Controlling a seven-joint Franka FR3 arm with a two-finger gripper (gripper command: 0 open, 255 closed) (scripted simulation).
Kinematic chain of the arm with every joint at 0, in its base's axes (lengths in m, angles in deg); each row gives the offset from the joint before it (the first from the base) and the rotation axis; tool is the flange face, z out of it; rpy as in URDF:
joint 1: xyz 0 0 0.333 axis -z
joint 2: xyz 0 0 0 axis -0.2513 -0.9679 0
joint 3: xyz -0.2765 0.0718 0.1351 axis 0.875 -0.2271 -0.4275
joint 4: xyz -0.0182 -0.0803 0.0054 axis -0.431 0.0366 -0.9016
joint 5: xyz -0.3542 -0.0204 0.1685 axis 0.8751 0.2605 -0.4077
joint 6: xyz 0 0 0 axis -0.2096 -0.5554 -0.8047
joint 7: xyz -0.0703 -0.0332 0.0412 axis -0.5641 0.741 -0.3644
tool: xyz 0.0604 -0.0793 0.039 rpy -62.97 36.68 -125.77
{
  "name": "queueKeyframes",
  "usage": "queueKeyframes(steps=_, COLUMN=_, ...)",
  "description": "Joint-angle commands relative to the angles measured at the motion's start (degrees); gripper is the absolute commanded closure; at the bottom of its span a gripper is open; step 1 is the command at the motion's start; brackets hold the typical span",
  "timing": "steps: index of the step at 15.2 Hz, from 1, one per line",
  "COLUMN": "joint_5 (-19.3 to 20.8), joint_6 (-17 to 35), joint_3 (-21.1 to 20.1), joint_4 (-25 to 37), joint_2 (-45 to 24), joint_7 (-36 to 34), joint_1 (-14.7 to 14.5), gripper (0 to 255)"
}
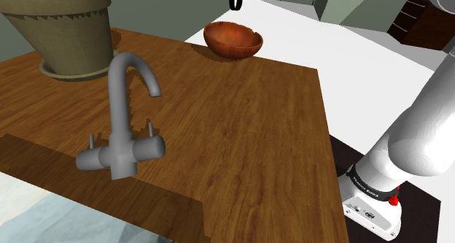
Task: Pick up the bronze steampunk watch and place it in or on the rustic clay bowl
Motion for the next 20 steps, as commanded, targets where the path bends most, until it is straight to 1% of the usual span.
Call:
queueKeyframes(steps=1, joint_5=-0.5, joint_6=2.2, joint_3=0.2, joint_4=-3.5, joint_2=1.4, joint_7=0.3, joint_1=0.4, gripper=255)
queueKeyframes(steps=8, joint_5=-1.8, joint_6=9.0, joint_3=0.7, joint_4=-13.6, joint_2=4.9, joint_7=1.4, joint_1=1.1, gripper=255)
queueKeyframes(steps=16, joint_5=-1.9, joint_6=9.3, joint_3=0.7, joint_4=-14.0, joint_2=5.0, joint_7=1.5, joint_1=1.1, gripper=255)
queueKeyframes(steps=17, joint_5=-1.9, joint_6=9.3, joint_3=0.7, joint_4=-14.0, joint_2=5.0, joint_7=1.5, joint_1=1.1, gripper=0)
queueKeyframes(steps=20, joint_5=-1.9, joint_6=9.3, joint_3=0.7, joint_4=-14.0, joint_2=5.0, joint_7=1.5, joint_1=1.1, gripper=0)
